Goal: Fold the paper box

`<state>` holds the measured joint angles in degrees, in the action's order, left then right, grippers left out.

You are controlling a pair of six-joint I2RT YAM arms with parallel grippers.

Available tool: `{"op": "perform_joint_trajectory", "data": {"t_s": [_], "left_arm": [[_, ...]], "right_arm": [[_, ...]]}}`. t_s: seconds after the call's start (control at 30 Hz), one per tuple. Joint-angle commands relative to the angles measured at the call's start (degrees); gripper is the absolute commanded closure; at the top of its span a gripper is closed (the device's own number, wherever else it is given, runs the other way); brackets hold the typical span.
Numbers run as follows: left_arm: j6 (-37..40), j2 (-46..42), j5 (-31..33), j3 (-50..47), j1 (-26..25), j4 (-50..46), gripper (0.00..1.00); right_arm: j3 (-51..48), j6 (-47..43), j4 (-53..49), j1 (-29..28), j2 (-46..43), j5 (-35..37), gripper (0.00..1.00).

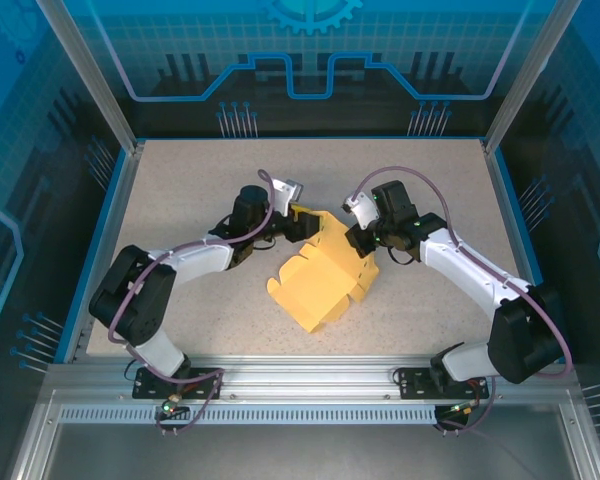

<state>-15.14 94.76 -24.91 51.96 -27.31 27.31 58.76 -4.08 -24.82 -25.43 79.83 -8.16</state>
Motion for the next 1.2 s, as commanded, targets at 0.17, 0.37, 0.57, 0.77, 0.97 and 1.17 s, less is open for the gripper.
{"op": "perform_joint_trajectory", "data": {"t_s": [0.17,0.37,0.57,0.77,0.97,1.17], "left_arm": [[-1.3,0.6,-8.8,0.8,0.3,1.7,0.54],[-4.8,2.4,-13.3,-0.4,0.3,6.7,0.55],[-5.9,2.6,-13.3,-1.3,0.6,7.6,0.54],[-3.7,-2.8,-7.6,-3.6,2.0,1.7,0.51],[-2.6,-10.8,0.2,-9.1,4.3,-3.1,0.48],[-3.5,-18.2,8.7,-13.9,7.1,-7.2,0.45]], "right_arm": [[-0.1,-0.7,1.0,0.0,-1.5,0.6,1.00],[-0.9,-0.5,3.0,-0.6,-1.4,2.8,1.00],[-0.7,-1.8,3.2,-2.6,-0.9,6.4,1.00],[0.4,-5.9,1.4,-7.0,0.0,14.3,1.00],[-0.2,-9.8,2.2,-10.4,1.1,20.7,1.00],[-1.6,-16.3,6.9,-15.2,2.5,28.7,1.00]]}}
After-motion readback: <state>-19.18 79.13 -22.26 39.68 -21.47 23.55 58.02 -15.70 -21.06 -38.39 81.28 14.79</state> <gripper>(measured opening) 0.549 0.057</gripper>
